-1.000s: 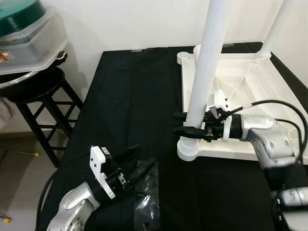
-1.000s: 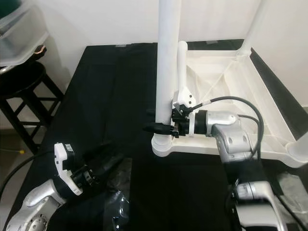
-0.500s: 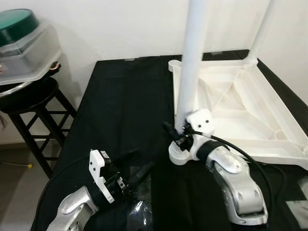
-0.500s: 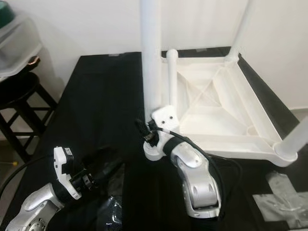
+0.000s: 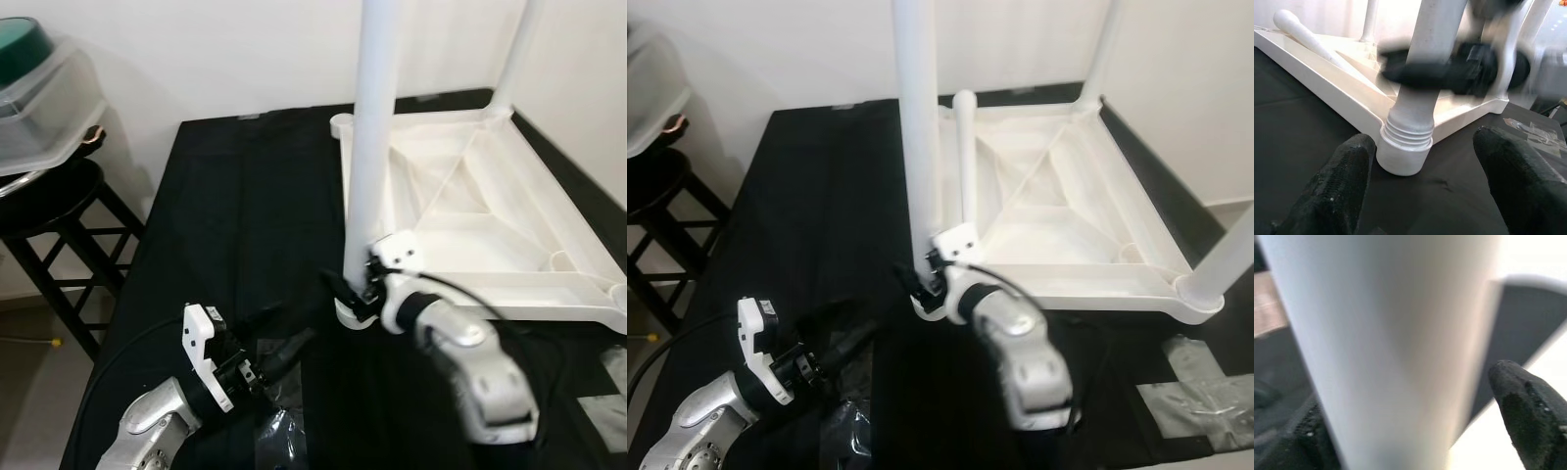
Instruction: Building children table
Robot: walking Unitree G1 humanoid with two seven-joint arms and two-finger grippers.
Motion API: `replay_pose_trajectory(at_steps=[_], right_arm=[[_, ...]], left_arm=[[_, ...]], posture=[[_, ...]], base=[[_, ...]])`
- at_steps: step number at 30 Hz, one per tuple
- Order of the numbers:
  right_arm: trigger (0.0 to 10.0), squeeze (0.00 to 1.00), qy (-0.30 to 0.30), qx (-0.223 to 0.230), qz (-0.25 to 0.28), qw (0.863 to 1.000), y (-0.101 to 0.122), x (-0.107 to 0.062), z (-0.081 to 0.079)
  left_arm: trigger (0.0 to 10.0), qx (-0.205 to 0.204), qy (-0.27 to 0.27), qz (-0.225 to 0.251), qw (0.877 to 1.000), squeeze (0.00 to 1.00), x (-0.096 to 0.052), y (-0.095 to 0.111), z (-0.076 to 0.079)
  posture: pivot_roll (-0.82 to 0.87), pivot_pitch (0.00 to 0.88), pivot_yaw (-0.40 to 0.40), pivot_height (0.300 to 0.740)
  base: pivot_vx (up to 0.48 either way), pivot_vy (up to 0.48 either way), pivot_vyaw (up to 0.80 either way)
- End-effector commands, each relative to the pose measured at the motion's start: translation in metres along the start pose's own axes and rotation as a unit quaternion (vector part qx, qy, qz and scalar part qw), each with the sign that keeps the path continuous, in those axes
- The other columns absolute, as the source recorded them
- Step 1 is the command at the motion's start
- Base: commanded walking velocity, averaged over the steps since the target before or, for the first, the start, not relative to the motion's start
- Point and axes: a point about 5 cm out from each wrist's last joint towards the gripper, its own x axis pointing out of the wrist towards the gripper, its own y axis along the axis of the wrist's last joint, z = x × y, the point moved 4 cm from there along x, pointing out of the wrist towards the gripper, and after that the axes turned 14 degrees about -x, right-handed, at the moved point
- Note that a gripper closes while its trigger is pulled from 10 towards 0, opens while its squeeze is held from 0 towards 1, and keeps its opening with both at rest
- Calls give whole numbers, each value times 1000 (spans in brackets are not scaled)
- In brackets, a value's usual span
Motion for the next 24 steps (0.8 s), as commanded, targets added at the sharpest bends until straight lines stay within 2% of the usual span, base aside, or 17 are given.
replay_pose_trajectory(at_steps=[1,2,3,4,5,7,14,15,20,24], right_arm=[[10000,1000,27,15,13,999,-2,3,-12],[10000,0,69,-9,21,997,0,0,-10],[10000,0,69,-9,21,997,0,0,-10],[10000,0,110,-32,16,993,-5,-1,-8],[10000,0,110,-32,16,993,-5,-1,-8],[10000,0,169,-34,9,985,-15,0,-1],[10000,0,186,-13,19,982,-18,5,8],[0,0,197,-3,25,980,-18,5,9],[0,0,217,18,38,975,-20,3,9],[0,0,217,18,40,975,-23,1,10]], left_arm=[[10000,-3,3,-7,1000,0,-3,-4,-1],[10000,-4,3,-7,1000,0,-3,-5,-1],[10000,-4,3,-7,1000,0,-3,-5,-1],[10000,-4,2,-7,1000,0,-3,-5,-1],[10000,-4,2,-7,1000,0,-3,-5,-1],[10000,-4,2,-9,1000,0,-3,-7,0],[10000,-4,2,-10,1000,0,-3,-8,1],[10000,-3,1,-11,1000,0,-3,-8,1],[10000,-3,1,-11,1000,0,-3,-8,1],[10000,-3,1,-11,1000,0,-2,-7,1]], posture=[[8,168,56,740],[8,165,56,740],[8,165,56,740],[9,164,57,740],[9,164,57,740],[20,160,53,740],[23,159,52,740],[29,159,53,740],[26,164,56,740],[24,167,58,740]], base=[[0,0,0],[0,0,0],[0,0,0],[0,0,0],[0,0,0],[0,0,0],[0,0,0],[0,0,0],[0,0,0],[0,0,0]])
